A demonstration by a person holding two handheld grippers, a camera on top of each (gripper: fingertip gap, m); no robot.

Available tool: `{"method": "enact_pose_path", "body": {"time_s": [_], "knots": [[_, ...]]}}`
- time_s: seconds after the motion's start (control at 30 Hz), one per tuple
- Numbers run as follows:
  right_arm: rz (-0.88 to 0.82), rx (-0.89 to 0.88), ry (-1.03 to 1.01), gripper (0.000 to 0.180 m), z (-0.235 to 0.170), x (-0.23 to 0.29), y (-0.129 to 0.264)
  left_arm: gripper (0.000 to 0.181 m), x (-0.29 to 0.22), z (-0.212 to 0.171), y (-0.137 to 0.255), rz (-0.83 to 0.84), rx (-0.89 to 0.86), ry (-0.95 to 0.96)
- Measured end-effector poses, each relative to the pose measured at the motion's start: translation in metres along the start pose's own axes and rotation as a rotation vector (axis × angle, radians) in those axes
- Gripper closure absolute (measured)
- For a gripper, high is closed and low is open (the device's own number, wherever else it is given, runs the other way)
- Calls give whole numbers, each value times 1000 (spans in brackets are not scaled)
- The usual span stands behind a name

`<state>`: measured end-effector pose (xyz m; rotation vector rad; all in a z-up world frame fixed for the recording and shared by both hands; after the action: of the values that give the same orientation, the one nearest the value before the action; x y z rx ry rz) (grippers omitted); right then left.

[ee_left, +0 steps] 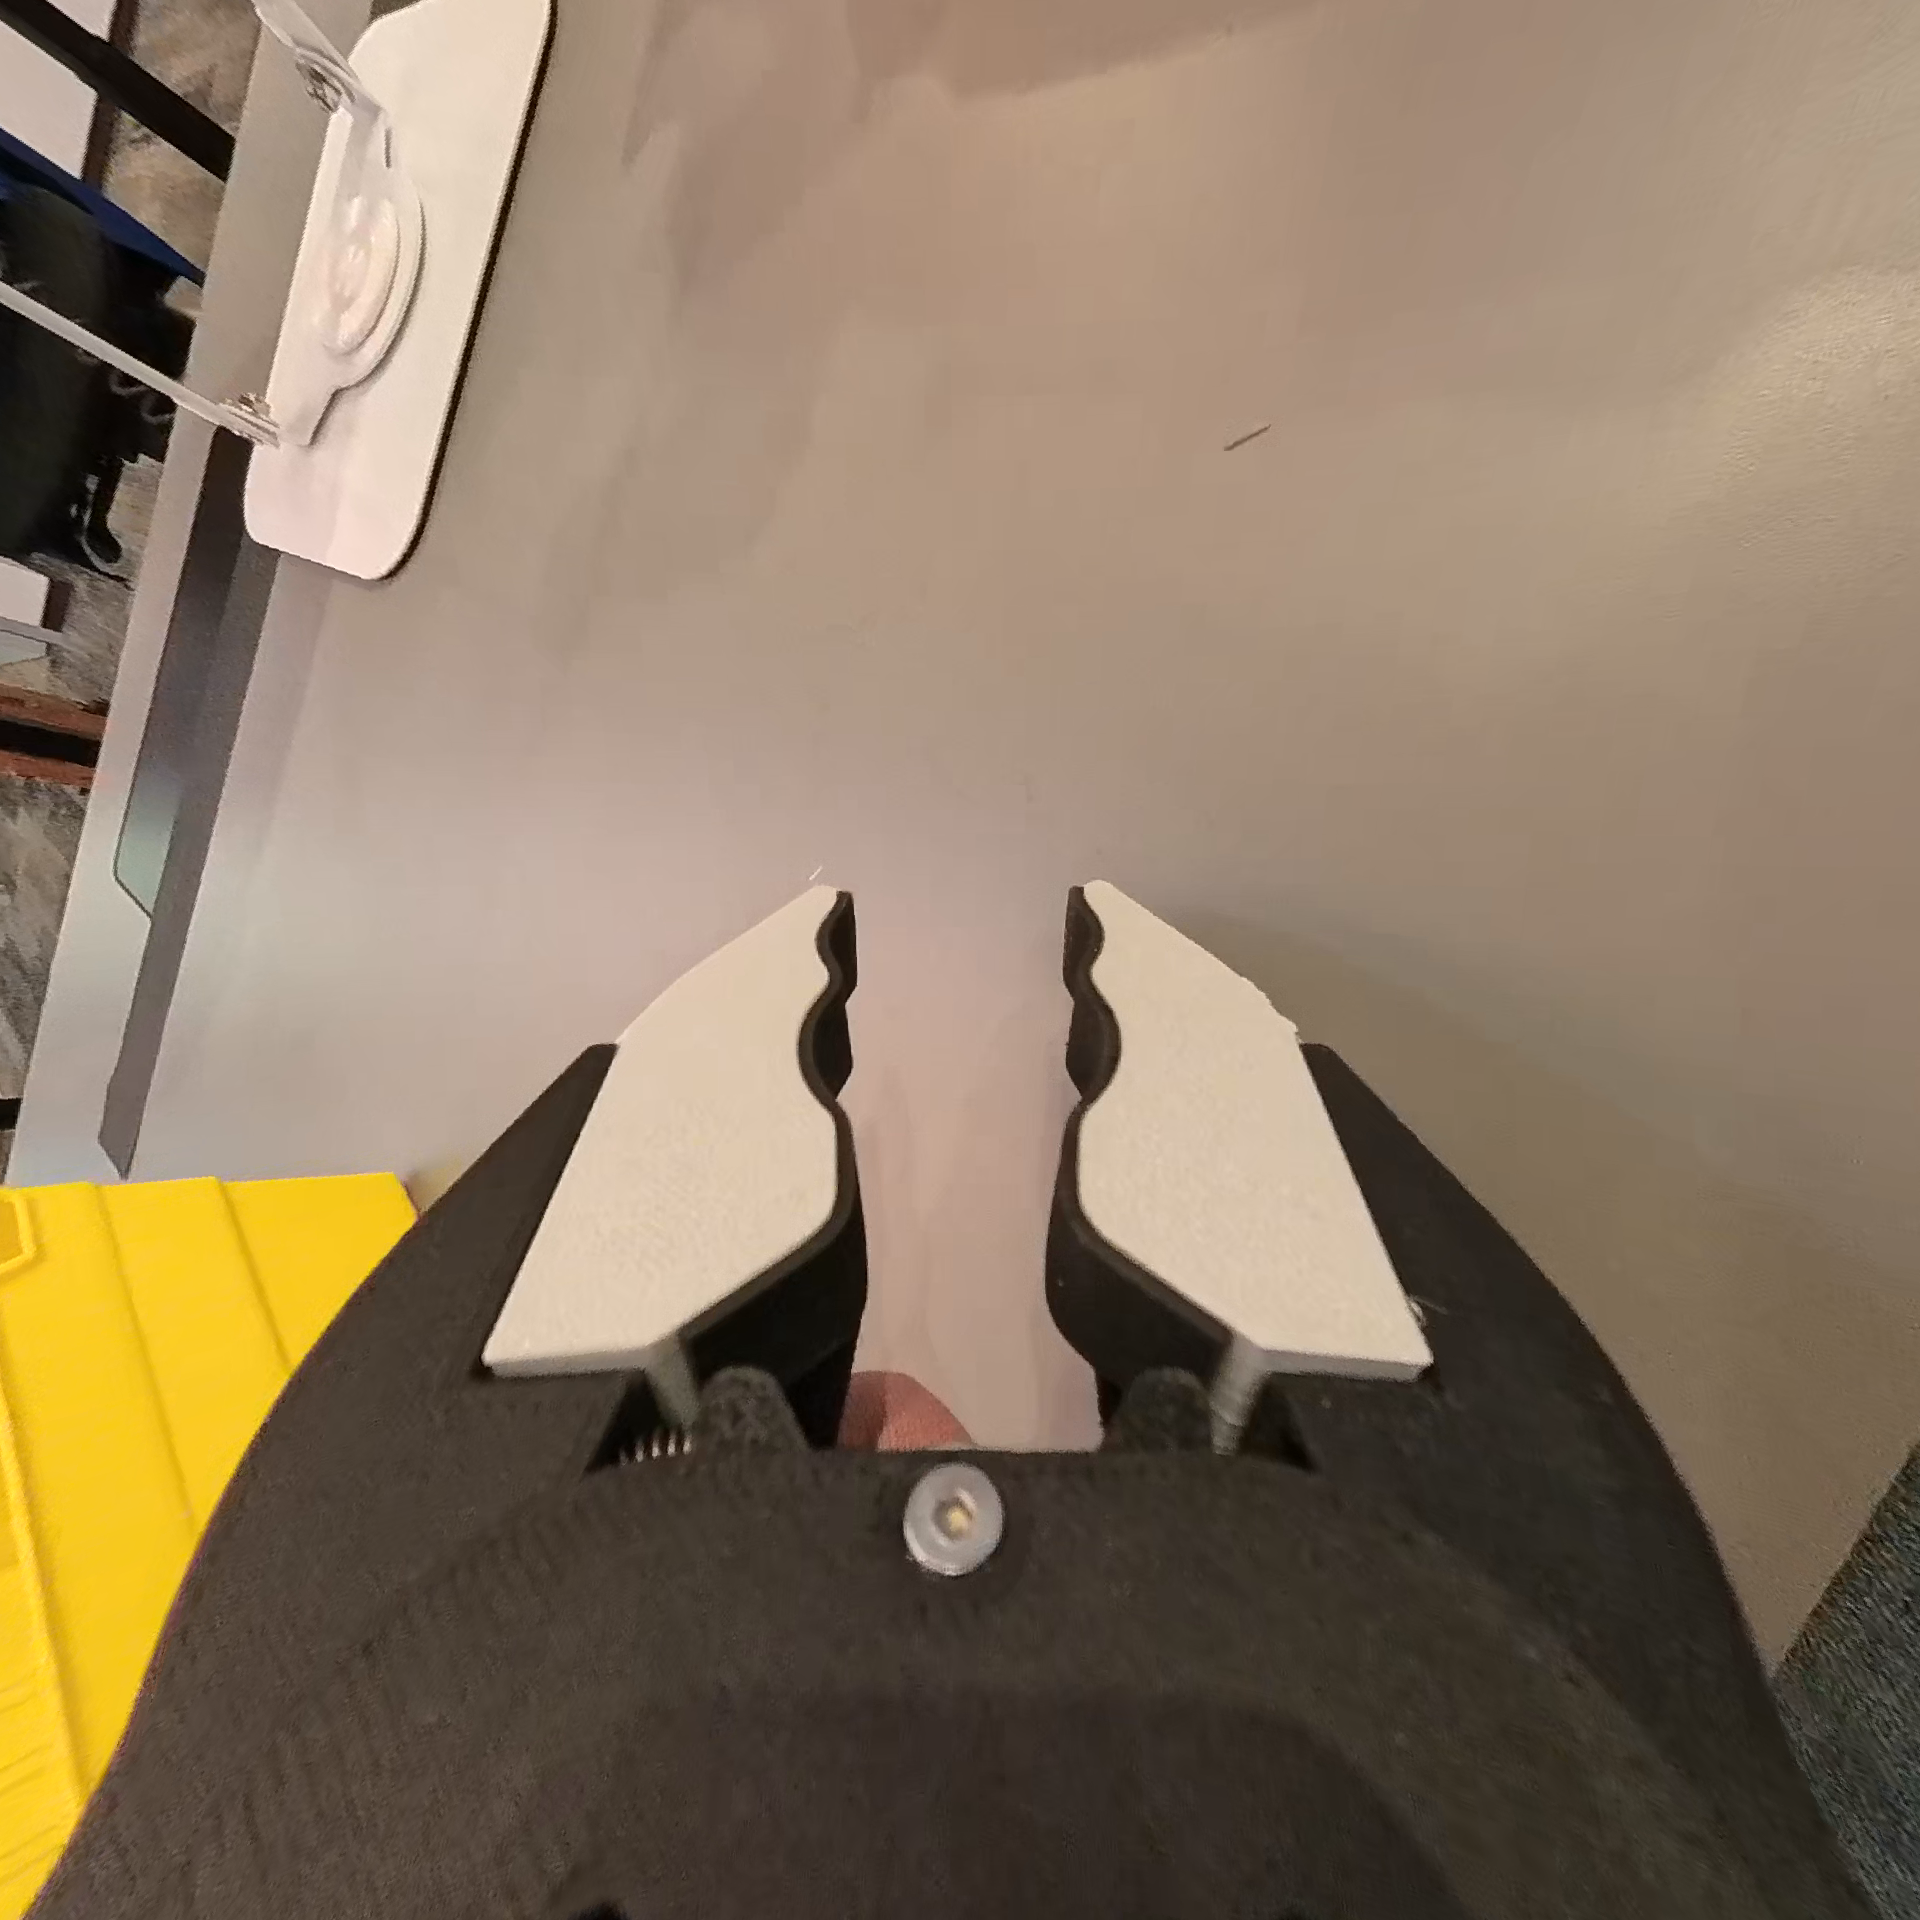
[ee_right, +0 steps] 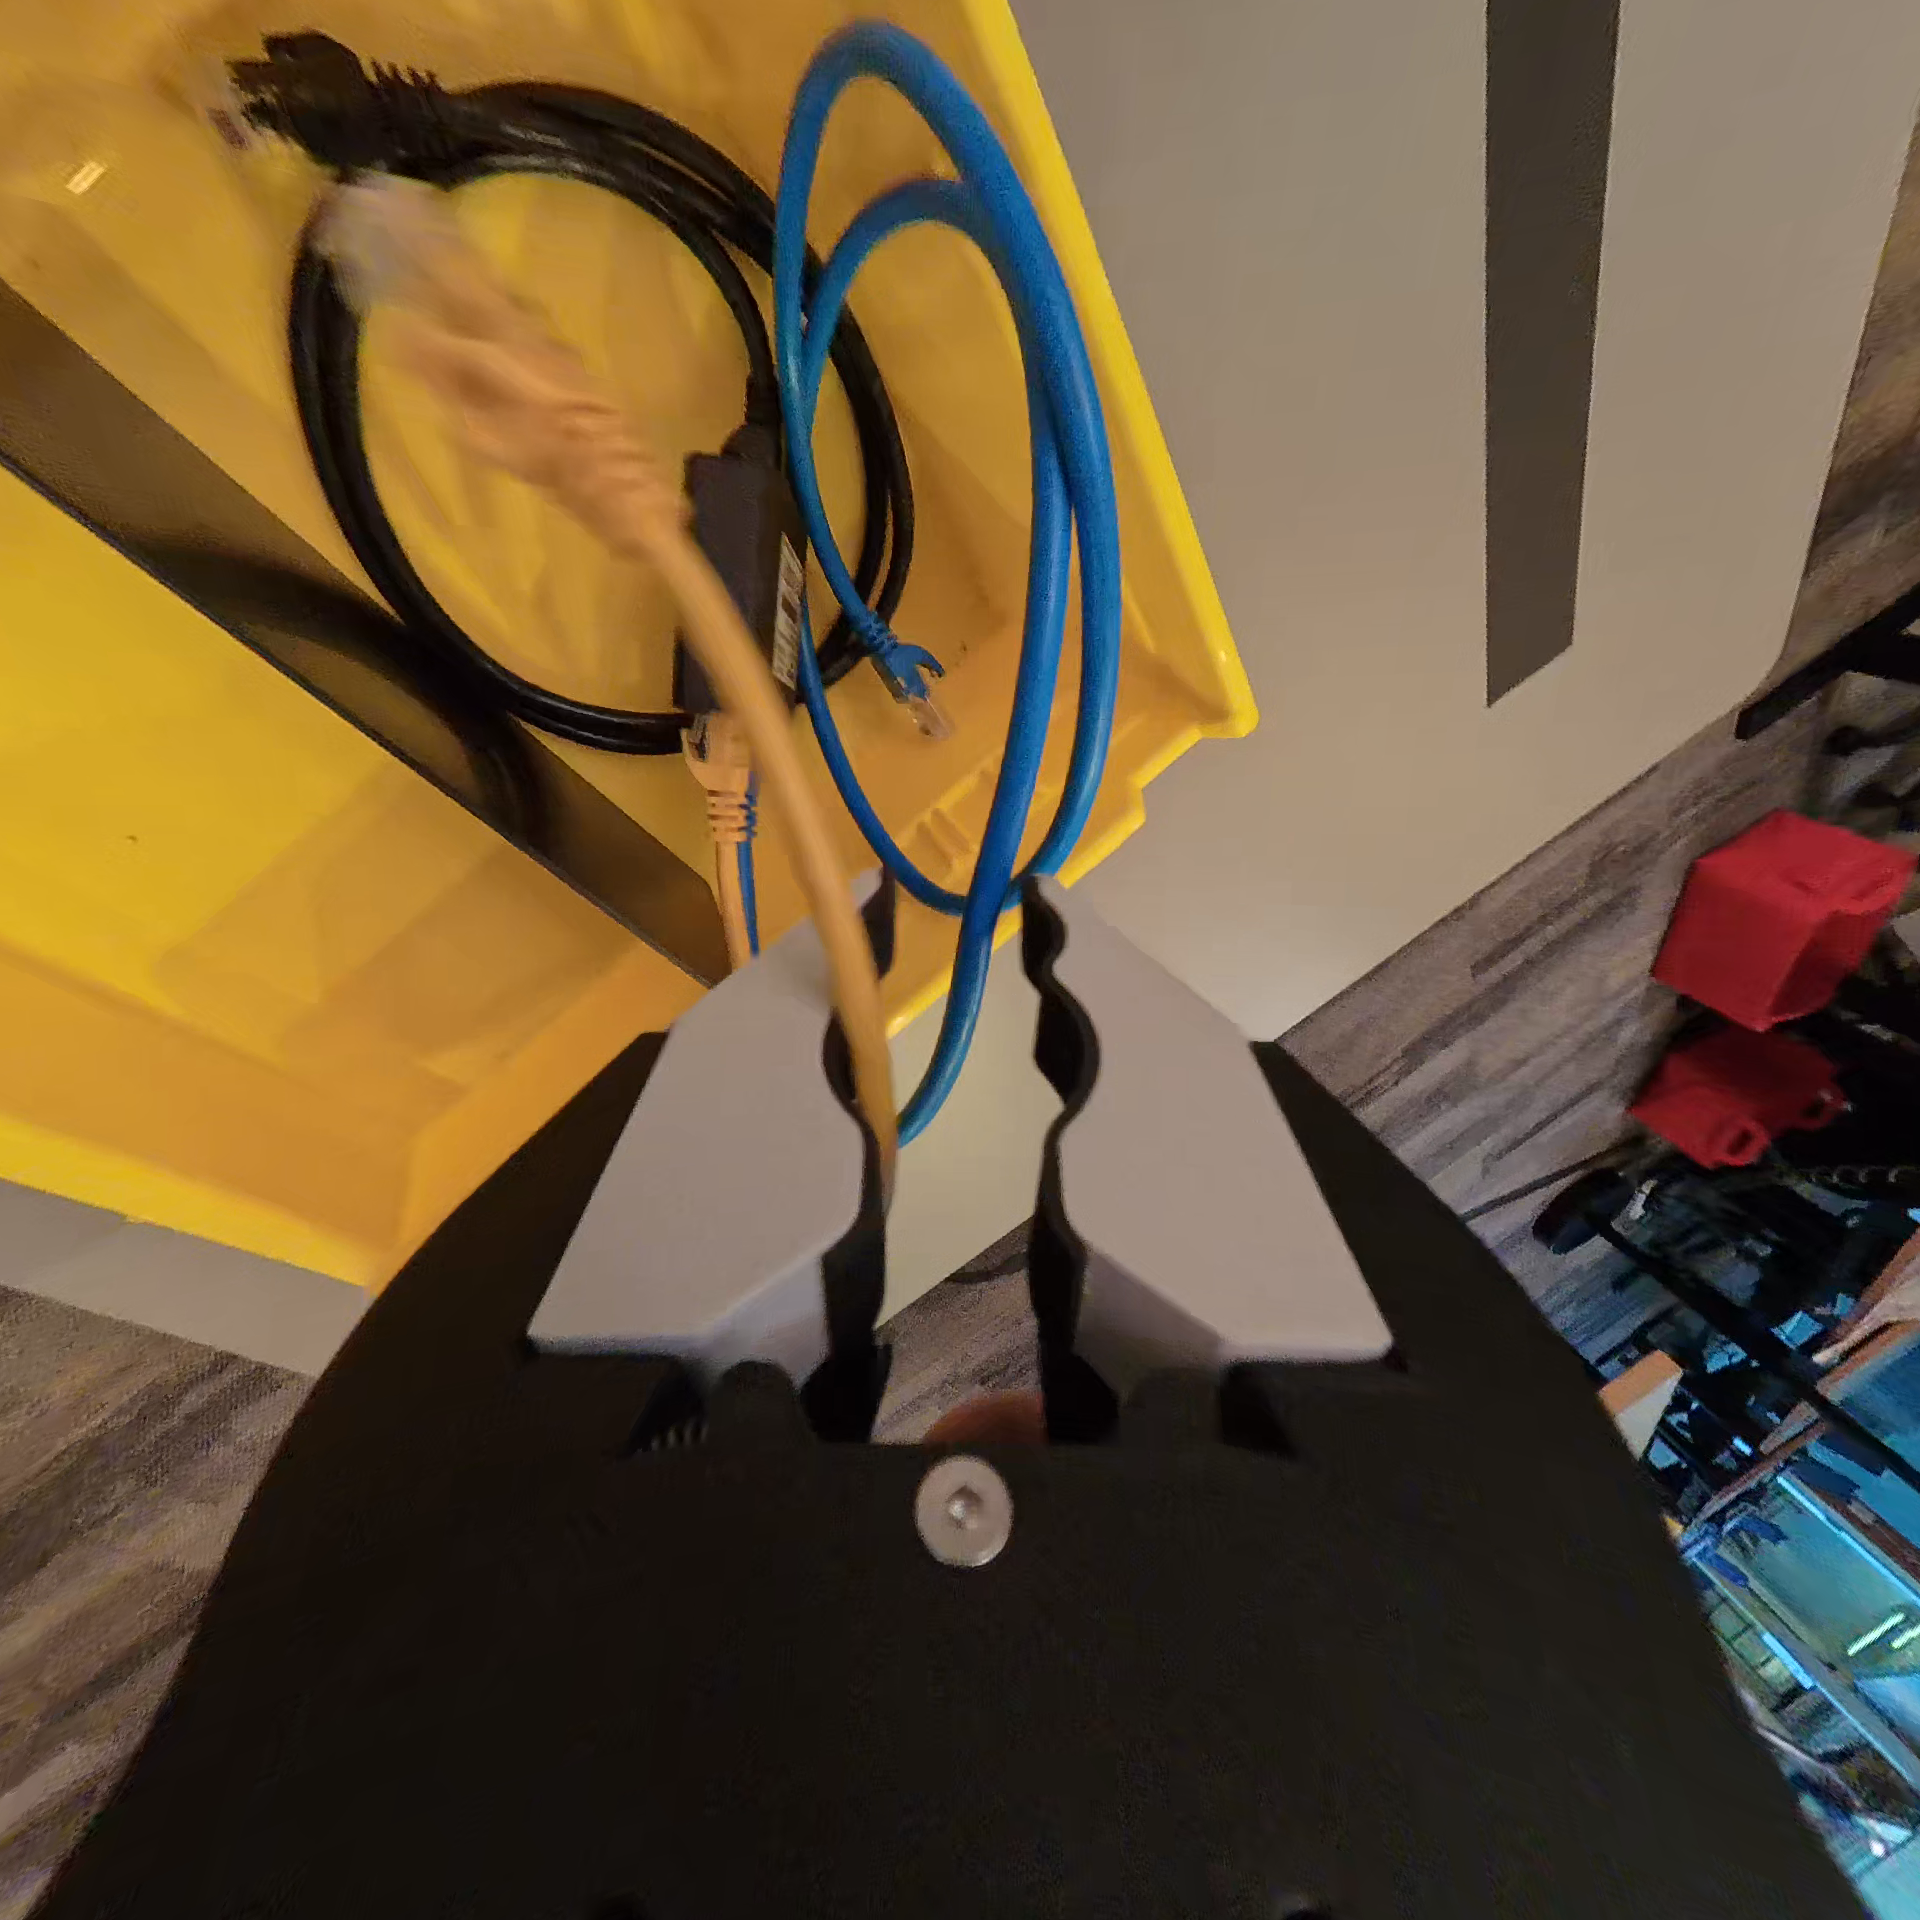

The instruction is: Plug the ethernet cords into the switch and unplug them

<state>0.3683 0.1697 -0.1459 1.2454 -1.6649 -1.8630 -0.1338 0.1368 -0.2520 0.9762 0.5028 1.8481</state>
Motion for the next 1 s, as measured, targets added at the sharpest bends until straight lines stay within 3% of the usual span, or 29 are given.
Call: {"method": "enact_pose_path", "body": {"time_s": [0.07,0.27,0.33,0.43,0.5,0.63,0.8,0.93,1.0], "knots": [[-29,-47,-38,137,-6,0,0,142,2,0,4,12,-4,4],[-120,-378,-280,111,-31,8,50,134,30,11,34,121,-108,77],[-173,-482,-372,107,-47,14,70,120,47,19,54,213,-177,94],[-198,-671,-492,107,-66,30,94,112,75,20,88,323,-242,160],[-215,-700,-553,106,-82,43,94,107,96,7,109,411,-219,189],[-185,-595,-600,104,-108,78,60,104,141,-48,151,585,-103,270],[-90,-510,-649,106,-124,114,3,98,201,-151,190,730,144,406],[-40,-421,-657,106,-128,129,-31,93,242,-231,203,705,255,636],[32,-431,-645,122,-121,136,-42,96,253,-264,199,649,307,731]]}}
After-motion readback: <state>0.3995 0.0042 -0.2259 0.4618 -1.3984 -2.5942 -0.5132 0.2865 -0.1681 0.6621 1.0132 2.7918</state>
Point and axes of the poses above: each gripper's, where its closed fingertips meet, y back along the fingers, z out of its top, x = y × z across the jaws, the point moved 6 cm from there along y, back along the fingers, and after that the axes turned 8 degrees about y, right-handed, at the moved point
